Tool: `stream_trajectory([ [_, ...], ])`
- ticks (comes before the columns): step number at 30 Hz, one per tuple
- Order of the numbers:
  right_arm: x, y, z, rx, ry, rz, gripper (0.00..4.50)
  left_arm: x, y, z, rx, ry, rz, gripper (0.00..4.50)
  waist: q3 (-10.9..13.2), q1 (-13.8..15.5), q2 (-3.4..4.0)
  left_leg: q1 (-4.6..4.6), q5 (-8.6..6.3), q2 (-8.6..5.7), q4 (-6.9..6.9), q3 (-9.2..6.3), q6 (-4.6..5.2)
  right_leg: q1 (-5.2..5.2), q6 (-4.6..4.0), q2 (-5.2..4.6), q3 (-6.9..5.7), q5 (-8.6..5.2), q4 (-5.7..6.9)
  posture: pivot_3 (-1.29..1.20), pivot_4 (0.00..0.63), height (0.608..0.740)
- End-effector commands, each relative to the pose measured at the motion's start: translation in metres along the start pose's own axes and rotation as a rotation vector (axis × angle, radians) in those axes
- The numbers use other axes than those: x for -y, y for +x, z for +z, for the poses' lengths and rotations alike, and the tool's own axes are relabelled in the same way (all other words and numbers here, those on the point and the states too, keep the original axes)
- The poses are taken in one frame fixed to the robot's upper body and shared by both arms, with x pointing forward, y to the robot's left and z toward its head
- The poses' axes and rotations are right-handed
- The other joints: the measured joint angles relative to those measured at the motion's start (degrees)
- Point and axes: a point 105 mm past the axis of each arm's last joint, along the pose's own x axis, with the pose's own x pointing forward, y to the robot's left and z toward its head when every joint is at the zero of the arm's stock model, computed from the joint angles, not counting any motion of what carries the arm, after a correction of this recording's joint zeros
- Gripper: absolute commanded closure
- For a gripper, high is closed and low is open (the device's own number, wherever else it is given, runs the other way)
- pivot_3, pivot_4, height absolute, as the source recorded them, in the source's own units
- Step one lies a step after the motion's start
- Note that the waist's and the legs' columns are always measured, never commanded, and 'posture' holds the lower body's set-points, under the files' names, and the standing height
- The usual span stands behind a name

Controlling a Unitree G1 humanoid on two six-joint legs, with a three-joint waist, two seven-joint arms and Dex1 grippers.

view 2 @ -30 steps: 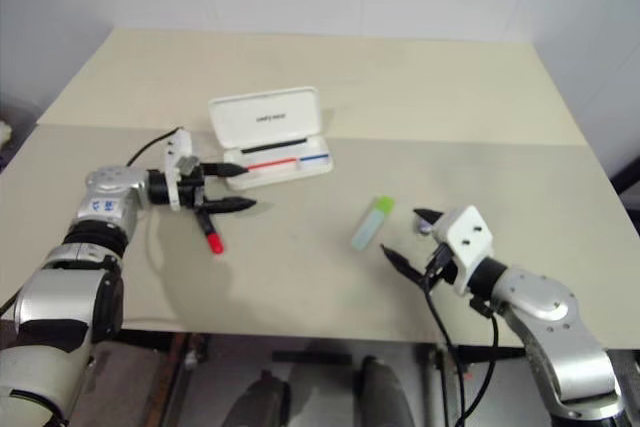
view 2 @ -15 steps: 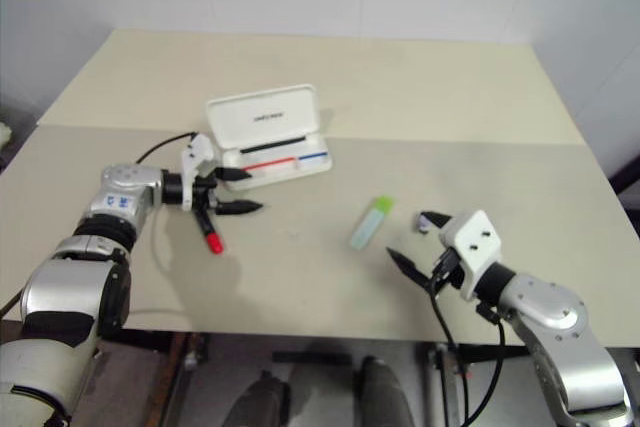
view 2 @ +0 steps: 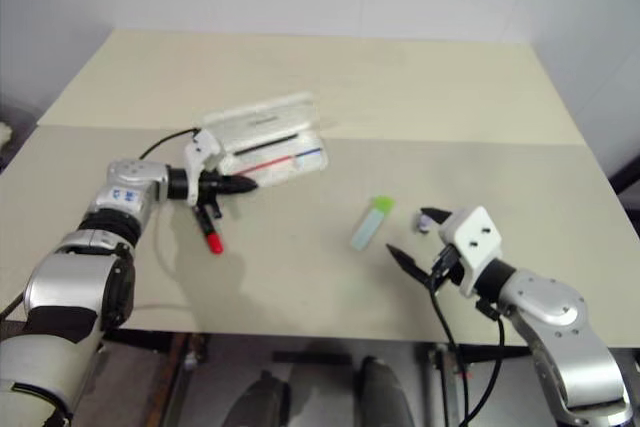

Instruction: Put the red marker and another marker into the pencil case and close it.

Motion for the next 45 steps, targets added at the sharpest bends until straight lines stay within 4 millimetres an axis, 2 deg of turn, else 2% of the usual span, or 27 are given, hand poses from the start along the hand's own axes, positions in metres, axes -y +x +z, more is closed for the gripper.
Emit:
stream_trajectory([
  [1, 0.005, -0.002, 0.009, 0.024, -0.035, -0.020, 0.00, 0.000, -0.002, -0.001, -0.010, -0.007, -0.006, 4.49, 0.0, 0.0, -0.01, -0.01, 0.00, 0.00, 0.00, 0.00, 0.00, 0.00, 0.00, 0.01, 0.00, 0.00, 0.00, 0.00, 0.150, 0.740],
  [11, 0.009, 0.000, 0.009, 0.027, -0.039, -0.017, 0.00, 0.006, -0.009, 0.029, 0.089, 0.110, -0.105, 4.49, 0.0, 0.0, -0.02, -0.03, 0.00, 0.00, 0.01, 0.00, 0.00, 0.00, 0.02, 0.01, 0.00, 0.01, -0.02, 0.00, 0.150, 0.740],
  [19, 0.010, 0.001, 0.009, 0.027, -0.038, -0.016, 0.00, 0.027, -0.027, 0.048, 0.163, 0.272, -0.278, 4.49, 0.0, -0.2, -0.01, -0.05, 0.01, 0.00, 0.00, -0.01, -0.01, -0.01, 0.02, 0.01, 0.01, 0.01, -0.03, 0.00, 0.150, 0.740],
  [25, 0.016, -0.005, 0.006, 0.015, -0.046, -0.022, 0.00, 0.050, -0.043, 0.032, 0.125, 0.329, -0.399, 4.49, 0.0, -0.3, -0.01, 0.01, 0.01, 0.01, 0.00, 0.05, 0.00, -0.01, 0.02, 0.03, 0.13, 0.01, 0.03, 0.00, 0.150, 0.740],
  [34, 0.022, -0.011, 0.004, 0.003, -0.056, -0.036, 0.00, 0.084, -0.056, 0.011, 0.116, 0.344, -0.471, 4.49, 0.0, 0.0, -0.01, 0.00, 0.00, 0.01, 0.12, 0.05, 0.00, -0.01, 0.03, 0.07, 0.26, 0.02, 0.11, 0.00, 0.150, 0.740],
  [41, 0.023, -0.009, 0.003, 0.005, -0.058, -0.036, 0.00, 0.090, -0.057, 0.000, 0.060, 0.310, -0.486, 4.49, 0.0, -0.1, -0.01, -0.01, 0.00, 0.01, 0.35, 0.05, 0.01, -0.01, 0.02, 0.10, 0.29, 0.02, 0.13, 0.00, 0.150, 0.740],
  [45, 0.025, -0.015, 0.004, 0.006, -0.055, -0.042, 0.00, 0.092, -0.055, -0.005, 0.028, 0.291, -0.496, 4.49, 0.0, -0.1, -0.01, 0.01, -0.01, 0.00, 0.47, 0.05, 0.02, 0.00, 0.01, 0.11, 0.33, 0.02, 0.16, 0.00, 0.150, 0.740],
])
